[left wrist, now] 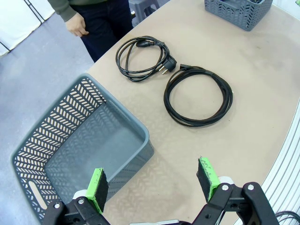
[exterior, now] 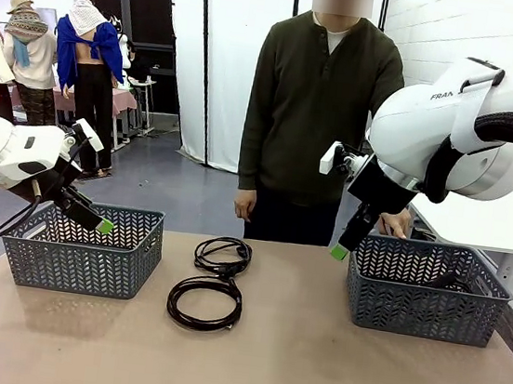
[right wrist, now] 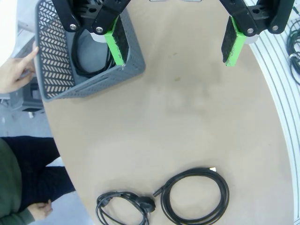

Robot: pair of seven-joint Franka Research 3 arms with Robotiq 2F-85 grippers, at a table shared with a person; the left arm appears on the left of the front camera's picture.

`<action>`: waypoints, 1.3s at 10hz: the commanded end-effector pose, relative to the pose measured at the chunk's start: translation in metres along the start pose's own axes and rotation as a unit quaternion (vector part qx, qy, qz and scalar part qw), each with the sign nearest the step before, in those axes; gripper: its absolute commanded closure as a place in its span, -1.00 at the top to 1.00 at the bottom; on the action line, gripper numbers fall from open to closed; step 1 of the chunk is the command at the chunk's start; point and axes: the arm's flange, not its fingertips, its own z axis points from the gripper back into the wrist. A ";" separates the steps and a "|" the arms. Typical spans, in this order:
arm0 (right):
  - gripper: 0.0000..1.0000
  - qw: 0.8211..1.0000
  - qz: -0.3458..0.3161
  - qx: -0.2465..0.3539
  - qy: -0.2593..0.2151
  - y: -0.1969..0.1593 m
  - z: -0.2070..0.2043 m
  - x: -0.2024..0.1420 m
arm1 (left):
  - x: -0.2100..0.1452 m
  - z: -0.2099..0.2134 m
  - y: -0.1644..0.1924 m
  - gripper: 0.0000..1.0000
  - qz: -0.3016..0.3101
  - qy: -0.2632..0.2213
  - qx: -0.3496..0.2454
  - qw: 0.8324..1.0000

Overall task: Organize the cables according to human instructions.
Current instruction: Pick up a bundle of cables and place it in the basket indicated by the human.

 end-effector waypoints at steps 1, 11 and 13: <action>1.00 1.000 -0.001 -0.003 0.002 -0.002 -0.001 0.000 | 0.000 -0.001 0.001 1.00 0.008 -0.002 0.000 1.000; 1.00 0.965 -0.240 0.020 0.099 0.048 -0.050 0.107 | 0.000 -0.001 0.001 1.00 0.008 -0.002 0.000 1.000; 1.00 0.957 -0.269 0.013 0.108 0.050 -0.077 0.118 | 0.000 -0.001 0.001 1.00 0.008 -0.002 0.000 1.000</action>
